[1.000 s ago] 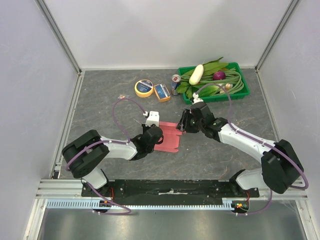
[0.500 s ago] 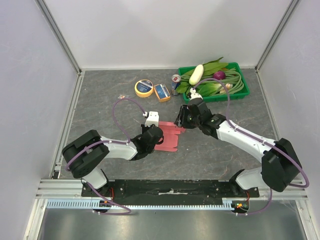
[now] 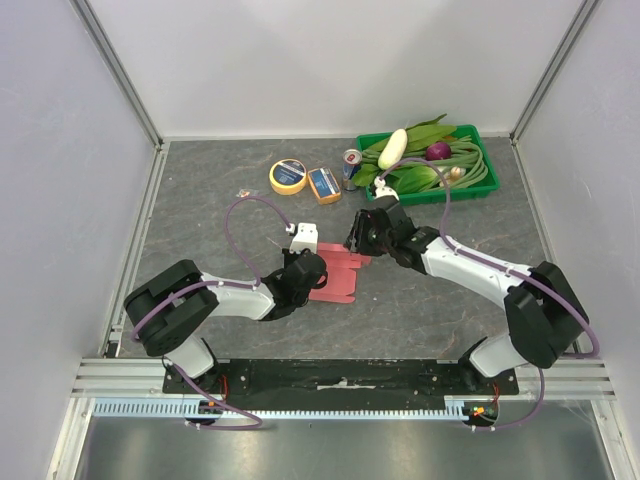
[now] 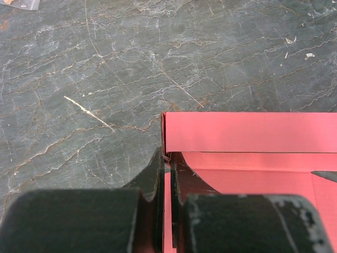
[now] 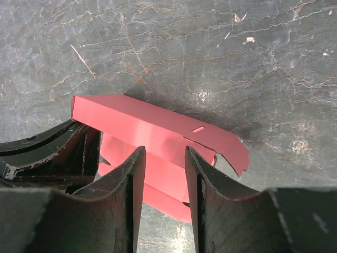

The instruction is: Fold the paper box

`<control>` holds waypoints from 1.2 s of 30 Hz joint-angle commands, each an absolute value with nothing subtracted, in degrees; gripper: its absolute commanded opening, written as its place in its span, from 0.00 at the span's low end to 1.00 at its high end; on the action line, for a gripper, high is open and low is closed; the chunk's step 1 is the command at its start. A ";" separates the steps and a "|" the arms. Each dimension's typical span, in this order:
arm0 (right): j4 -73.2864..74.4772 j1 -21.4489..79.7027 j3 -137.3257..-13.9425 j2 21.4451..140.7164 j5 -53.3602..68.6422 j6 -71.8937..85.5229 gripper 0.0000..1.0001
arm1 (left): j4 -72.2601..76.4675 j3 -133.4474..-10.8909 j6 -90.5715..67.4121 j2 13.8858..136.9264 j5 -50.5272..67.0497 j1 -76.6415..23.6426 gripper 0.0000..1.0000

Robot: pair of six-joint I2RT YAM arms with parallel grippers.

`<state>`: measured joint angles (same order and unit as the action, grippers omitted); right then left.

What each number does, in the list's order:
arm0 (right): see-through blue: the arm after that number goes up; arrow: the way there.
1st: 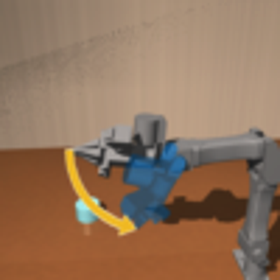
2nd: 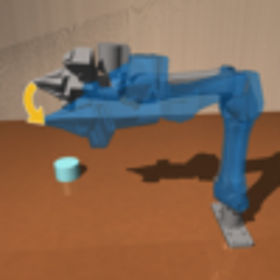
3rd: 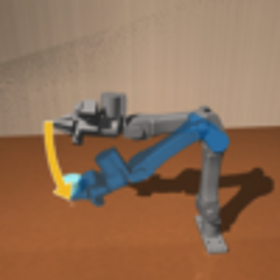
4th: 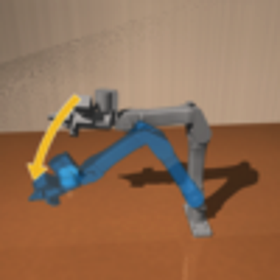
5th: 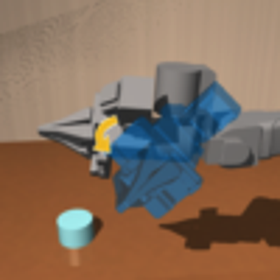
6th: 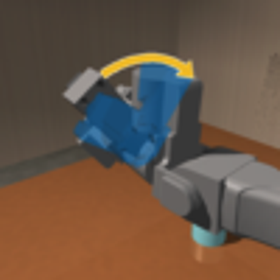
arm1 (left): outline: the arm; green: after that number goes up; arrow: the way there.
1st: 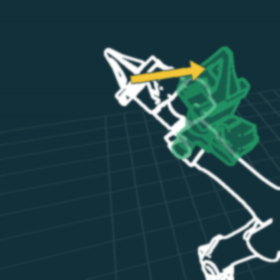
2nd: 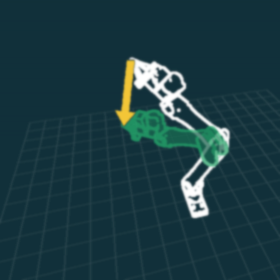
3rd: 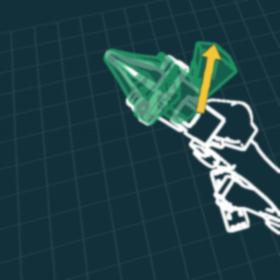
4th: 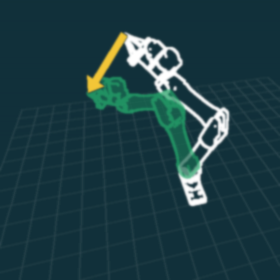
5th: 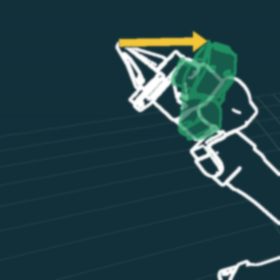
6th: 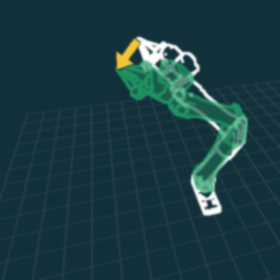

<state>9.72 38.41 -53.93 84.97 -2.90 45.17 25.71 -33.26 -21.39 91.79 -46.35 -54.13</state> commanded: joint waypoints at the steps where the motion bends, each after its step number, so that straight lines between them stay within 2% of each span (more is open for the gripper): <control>1: 5.54 38.67 -52.91 86.22 -2.64 48.41 0.43 | 24.61 -33.31 -21.80 91.32 -48.16 -54.40 0.02; 8: 7.46 38.76 -51.85 85.78 -5.09 48.08 0.43 | 24.35 -33.22 -21.97 90.97 -47.90 -54.49 0.02; 19: 11.16 38.76 -54.14 77.52 -6.68 40.43 0.47 | 24.35 -33.22 -22.59 91.76 -47.72 -54.49 0.02; 36: -0.17 38.58 -48.17 86.05 -0.35 47.81 0.44 | 24.00 -32.96 -22.24 90.97 -47.73 -54.49 0.02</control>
<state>5.13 38.52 -48.64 85.93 -2.33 45.47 25.21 -33.26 -21.50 91.77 -46.37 -54.13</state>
